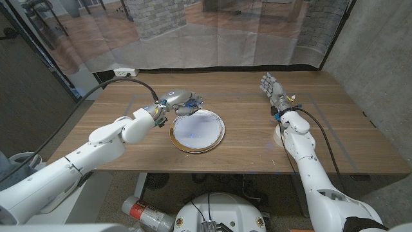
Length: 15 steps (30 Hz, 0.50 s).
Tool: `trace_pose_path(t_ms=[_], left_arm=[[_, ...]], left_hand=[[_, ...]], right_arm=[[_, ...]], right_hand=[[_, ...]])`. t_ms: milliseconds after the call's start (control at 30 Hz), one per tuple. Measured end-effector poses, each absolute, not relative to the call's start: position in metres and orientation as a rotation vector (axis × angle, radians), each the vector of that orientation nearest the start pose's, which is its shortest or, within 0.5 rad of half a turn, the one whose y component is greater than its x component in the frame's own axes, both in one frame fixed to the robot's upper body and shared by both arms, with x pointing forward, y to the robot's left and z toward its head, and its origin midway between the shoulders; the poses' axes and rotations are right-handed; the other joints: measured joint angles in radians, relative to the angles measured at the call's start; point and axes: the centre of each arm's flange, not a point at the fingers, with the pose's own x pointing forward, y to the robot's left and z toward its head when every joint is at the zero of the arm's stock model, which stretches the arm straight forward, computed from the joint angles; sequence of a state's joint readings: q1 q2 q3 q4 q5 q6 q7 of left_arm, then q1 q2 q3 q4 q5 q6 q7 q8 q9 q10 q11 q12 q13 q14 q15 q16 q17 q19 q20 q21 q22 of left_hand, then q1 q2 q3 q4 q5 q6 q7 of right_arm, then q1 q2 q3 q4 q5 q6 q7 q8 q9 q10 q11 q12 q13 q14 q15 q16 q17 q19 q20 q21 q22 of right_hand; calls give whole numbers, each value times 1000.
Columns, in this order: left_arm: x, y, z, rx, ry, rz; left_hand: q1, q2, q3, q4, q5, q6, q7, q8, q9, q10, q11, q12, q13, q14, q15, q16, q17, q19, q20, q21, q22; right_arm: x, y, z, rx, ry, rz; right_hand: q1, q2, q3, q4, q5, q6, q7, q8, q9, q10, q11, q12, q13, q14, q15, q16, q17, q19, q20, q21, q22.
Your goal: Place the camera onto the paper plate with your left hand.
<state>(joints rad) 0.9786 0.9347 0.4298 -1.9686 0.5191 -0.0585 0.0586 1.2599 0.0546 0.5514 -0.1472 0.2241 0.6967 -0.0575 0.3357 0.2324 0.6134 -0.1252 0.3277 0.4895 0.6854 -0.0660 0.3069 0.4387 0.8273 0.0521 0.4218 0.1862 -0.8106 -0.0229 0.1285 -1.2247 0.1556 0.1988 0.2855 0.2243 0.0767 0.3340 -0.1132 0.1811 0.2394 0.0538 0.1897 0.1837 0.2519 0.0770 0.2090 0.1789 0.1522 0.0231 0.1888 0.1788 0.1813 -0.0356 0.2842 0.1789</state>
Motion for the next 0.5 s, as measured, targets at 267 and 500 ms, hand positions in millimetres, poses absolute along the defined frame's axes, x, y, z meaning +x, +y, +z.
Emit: trace_pose_path(t_ms=[267, 500], left_arm=[[525, 207, 12, 1450, -880, -142], [527, 201, 9, 1454, -874, -152]], left_hand=[[0, 3, -4, 4, -3, 0, 0, 0, 0, 0, 0, -8, 2, 0, 0, -4, 5, 0, 0, 0, 0], [-2, 4, -4, 4, -4, 0, 0, -4, 0, 0, 0, -9, 4, 0, 0, -6, 5, -5, -2, 0, 0]], right_arm=[[668, -276, -8, 103, -647, 164], [667, -277, -10, 103, -646, 162]], right_hand=[[0, 0, 0, 0, 0, 0, 0, 0, 0, 0, 0, 0, 0, 0, 0, 0, 0, 0, 0, -6, 0], [0, 0, 0, 0, 0, 0, 0, 0, 0, 0, 0, 0, 0, 0, 0, 0, 0, 0, 0, -8, 0]])
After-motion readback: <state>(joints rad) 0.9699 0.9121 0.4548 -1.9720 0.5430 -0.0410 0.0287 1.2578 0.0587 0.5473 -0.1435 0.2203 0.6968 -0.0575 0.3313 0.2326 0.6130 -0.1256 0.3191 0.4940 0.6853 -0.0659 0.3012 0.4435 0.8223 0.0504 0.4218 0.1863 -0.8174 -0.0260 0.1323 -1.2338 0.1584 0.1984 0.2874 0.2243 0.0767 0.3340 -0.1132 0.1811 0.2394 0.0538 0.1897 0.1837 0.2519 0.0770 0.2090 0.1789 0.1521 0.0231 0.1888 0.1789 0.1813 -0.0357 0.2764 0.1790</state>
